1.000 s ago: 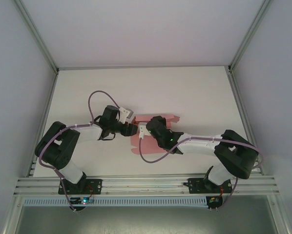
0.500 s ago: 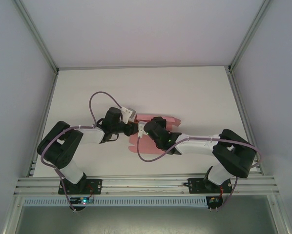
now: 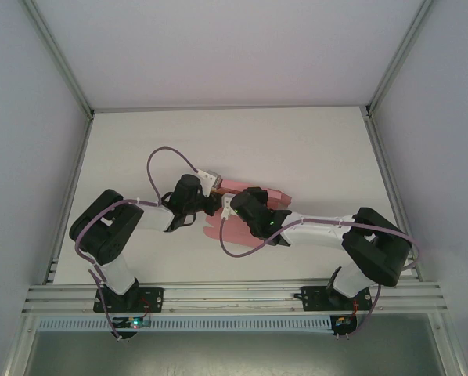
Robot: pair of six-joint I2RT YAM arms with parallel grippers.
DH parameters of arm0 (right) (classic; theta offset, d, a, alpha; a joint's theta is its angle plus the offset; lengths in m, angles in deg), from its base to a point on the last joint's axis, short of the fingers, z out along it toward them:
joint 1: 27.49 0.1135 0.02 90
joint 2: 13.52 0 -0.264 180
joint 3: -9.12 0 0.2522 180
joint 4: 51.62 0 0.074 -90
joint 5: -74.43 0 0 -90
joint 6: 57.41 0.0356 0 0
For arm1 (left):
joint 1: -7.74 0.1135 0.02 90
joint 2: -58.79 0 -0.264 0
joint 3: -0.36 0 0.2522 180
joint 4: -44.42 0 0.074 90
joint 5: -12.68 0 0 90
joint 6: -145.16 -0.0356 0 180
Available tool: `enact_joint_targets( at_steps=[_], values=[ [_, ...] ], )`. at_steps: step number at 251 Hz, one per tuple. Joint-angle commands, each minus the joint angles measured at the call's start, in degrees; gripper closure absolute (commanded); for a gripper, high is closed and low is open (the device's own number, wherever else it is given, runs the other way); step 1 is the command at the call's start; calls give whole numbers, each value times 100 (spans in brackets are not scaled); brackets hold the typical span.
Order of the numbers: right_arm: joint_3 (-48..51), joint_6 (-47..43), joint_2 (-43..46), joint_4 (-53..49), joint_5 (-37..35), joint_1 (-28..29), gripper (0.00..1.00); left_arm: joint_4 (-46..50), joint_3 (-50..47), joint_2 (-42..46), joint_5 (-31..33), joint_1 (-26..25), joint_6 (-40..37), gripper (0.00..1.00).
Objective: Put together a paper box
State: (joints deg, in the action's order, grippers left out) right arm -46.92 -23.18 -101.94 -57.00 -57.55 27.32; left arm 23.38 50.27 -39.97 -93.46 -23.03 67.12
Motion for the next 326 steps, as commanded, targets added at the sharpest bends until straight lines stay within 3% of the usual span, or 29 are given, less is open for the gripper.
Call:
enact_joint_targets(
  at_steps=[1,51,104,134,176,228,262,326],
  values=[
    [94,-3,-139,-757,1259,103,100,-776,299,-29,198,-243,-71,78],
    [80,-212,-309,-737,973,117,100,-580,237,34,-85,-363,-106,70],
    [183,-721,-524,-640,467,206,100,-423,-140,246,-206,-359,-87,70],
    [311,-1170,-650,-401,2,387,100,-260,-428,588,81,-350,-171,69],
    [435,-1358,-446,-243,57,409,100,263,-575,933,349,-345,-467,67],
    [672,-1861,-300,-72,-61,452,100,334,-556,760,460,-337,-499,67],
    [679,-1826,-172,-312,142,505,100,112,-450,461,664,-342,-381,68],
    [531,-1619,-315,-556,474,514,100,-989,-187,-213,246,-351,-101,71]
  ],
)
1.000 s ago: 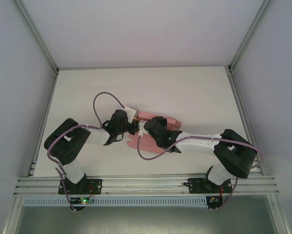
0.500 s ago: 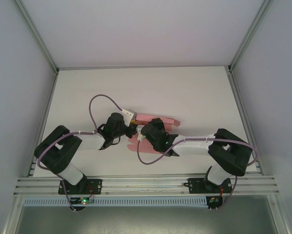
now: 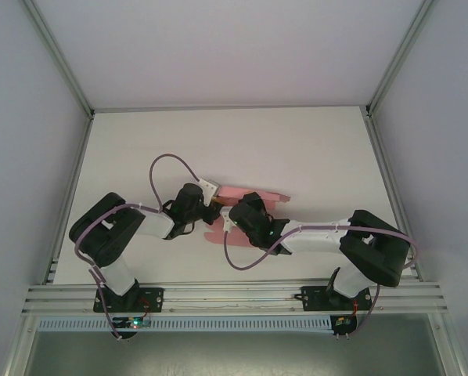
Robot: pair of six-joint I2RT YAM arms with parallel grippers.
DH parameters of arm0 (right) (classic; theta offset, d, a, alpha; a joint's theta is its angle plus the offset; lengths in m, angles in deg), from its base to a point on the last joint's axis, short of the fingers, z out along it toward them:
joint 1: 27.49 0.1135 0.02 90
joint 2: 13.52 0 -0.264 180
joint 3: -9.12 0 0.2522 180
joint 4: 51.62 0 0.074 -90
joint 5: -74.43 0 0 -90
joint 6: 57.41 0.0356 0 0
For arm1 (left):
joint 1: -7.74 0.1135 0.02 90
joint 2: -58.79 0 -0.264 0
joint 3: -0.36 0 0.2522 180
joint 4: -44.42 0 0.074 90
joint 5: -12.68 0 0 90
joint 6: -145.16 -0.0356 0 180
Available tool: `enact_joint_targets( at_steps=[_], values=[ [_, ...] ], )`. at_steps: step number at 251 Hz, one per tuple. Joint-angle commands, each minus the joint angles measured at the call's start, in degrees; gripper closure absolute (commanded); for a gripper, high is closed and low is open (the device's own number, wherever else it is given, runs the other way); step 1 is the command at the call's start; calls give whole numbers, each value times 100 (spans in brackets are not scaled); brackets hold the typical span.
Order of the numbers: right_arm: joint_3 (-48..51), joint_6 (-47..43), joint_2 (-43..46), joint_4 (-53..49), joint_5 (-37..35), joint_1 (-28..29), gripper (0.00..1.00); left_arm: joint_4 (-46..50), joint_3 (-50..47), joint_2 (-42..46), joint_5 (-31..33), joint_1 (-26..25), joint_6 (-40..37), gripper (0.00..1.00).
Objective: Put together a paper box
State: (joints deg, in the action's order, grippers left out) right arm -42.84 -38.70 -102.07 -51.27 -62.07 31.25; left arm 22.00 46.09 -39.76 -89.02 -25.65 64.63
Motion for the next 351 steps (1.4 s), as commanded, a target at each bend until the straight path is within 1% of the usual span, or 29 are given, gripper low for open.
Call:
enact_joint_targets(
  at_steps=[1,14,41,83,116,134,155,177,181,191,198,219,252,271,302,316,327,345,351],
  values=[
    [121,-67,-307,-1129,935,120,100,-867,240,-239,-208,-80,158,71],
    [99,3,-337,-1199,990,122,100,-996,300,-253,-284,-82,153,71],
    [50,101,-410,-1328,1029,121,100,-1219,384,-219,-222,-82,88,70],
    [-1,236,-456,-1441,1064,76,100,-1019,573,-64,-237,-88,-5,70],
    [-24,262,-435,-1480,1121,18,100,-1095,568,-27,17,-89,-150,69],
    [-96,326,-411,-1582,1200,-7,100,-969,681,-39,-76,-82,-211,65],
    [-163,425,-366,-1673,1275,-30,100,-1083,693,-40,-323,-89,-271,64],
    [-314,685,-232,-1991,1599,-136,100,-1208,711,-56,-431,-84,-346,63],
    [-359,734,-209,-2066,1677,-162,100,-1195,727,-58,-438,-83,-372,64],
    [-454,838,-142,-2259,1840,-224,100,-1115,792,-74,-420,-88,-421,71],
    [-507,894,-112,-2317,1901,-253,100,-1050,847,-90,-412,-87,-487,73],
    [-579,883,-94,-2423,1962,-271,100,-1066,928,-193,-382,-88,-491,74],
    [-690,916,-233,-2562,2048,-305,100,-1603,890,-371,-522,-83,-342,72],
    [-740,971,-277,-2577,2123,-343,100,-1819,941,-491,-510,-83,-258,75],
    [-841,1102,-275,-2705,2242,-385,100,-2051,1009,-594,40,-104,66,87],
    [-902,1218,-253,-2840,2330,-405,100,-2180,970,-593,550,-182,248,100],
    [-972,1340,-224,-2963,2400,-407,100,-2164,966,-571,1132,-296,307,100],
    [-1059,1469,-187,-3128,2503,-407,100,-1813,1060,-559,2172,-549,196,100],
    [-1075,1504,-185,-3158,2539,-403,100,-1723,1099,-578,2373,-602,115,100]
  ],
)
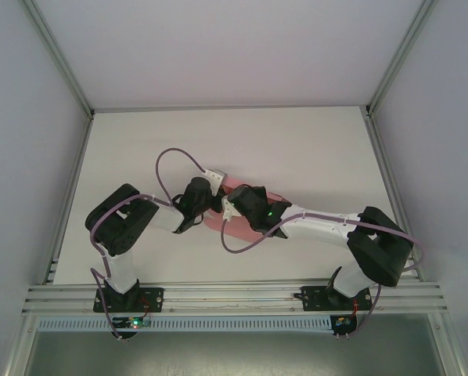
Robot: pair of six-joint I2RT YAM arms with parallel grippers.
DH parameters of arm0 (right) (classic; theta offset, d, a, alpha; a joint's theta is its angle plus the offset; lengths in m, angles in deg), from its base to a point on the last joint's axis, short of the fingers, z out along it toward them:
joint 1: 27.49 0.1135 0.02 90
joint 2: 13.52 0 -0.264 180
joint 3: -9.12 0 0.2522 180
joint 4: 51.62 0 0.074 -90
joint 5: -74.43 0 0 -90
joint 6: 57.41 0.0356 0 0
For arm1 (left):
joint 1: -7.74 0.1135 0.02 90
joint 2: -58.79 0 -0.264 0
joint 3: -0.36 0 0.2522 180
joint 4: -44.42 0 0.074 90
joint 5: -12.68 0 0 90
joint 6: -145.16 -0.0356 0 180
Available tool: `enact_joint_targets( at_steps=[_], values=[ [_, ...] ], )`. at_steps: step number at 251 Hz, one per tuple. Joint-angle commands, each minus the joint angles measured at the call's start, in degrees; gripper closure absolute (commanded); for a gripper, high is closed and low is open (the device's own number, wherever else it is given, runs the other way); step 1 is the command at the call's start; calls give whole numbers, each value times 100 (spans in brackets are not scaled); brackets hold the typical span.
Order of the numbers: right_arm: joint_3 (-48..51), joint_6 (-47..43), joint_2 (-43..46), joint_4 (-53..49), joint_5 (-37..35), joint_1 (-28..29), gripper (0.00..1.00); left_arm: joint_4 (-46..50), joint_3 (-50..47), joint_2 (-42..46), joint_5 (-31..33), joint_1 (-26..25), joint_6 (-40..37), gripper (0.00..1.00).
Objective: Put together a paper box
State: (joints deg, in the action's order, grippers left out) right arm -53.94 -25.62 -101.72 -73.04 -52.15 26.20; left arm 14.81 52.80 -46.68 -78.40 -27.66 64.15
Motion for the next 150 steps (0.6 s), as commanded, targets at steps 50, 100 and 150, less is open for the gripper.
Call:
enact_joint_targets(
  at_steps=[50,100,150],
  values=[
    [23,311,-296,-1040,1636,46,100,-794,407,53,2066,-495,695,100],
    [21,299,-334,-989,1558,-79,100,-561,324,71,1944,-507,854,100],
    [-46,197,-198,-940,1373,-315,100,-646,-269,433,369,-166,736,74]
  ],
)
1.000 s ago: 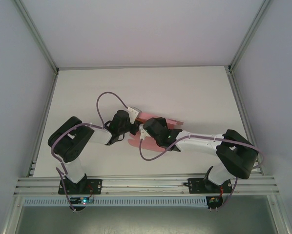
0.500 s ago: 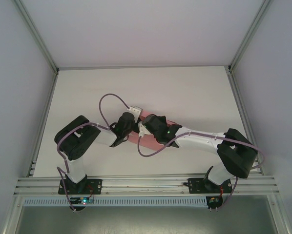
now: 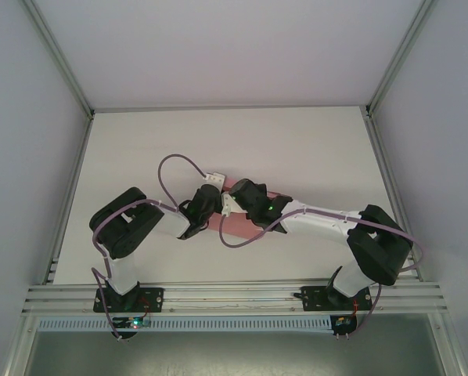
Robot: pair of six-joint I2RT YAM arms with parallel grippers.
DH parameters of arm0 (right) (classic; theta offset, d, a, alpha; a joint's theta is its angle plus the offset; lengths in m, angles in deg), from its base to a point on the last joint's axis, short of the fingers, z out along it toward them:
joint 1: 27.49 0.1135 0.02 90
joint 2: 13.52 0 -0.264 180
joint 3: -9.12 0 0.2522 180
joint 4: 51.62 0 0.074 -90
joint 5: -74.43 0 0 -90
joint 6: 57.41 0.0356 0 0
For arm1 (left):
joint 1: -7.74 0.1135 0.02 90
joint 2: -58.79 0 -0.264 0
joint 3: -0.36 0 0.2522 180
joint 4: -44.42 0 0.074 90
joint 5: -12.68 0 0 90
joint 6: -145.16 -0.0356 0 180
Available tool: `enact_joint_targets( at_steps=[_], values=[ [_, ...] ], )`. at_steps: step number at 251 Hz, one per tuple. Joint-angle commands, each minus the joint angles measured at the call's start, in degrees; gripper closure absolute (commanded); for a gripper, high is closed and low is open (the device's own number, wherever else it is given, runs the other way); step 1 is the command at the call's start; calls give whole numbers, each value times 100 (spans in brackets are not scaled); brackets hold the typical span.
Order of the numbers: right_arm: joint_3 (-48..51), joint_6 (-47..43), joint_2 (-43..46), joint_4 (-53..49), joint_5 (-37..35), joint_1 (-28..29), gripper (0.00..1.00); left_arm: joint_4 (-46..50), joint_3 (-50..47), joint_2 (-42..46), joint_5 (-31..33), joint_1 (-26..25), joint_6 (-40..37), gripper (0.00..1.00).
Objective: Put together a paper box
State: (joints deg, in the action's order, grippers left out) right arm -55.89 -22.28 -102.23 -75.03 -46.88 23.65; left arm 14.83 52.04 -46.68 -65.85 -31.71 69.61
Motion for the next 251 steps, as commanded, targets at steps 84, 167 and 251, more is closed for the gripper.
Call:
enact_joint_targets(
  at_steps=[84,167,251],
  values=[
    [163,-211,59,-757,722,-103,100,249,-1186,1998,-2317,1078,173,48],
    [154,-315,58,-712,734,-105,100,635,-1106,2055,-2054,1290,52,48],
    [252,-493,-391,-273,224,-60,100,209,-837,1395,-3182,1668,330,41]
  ],
)
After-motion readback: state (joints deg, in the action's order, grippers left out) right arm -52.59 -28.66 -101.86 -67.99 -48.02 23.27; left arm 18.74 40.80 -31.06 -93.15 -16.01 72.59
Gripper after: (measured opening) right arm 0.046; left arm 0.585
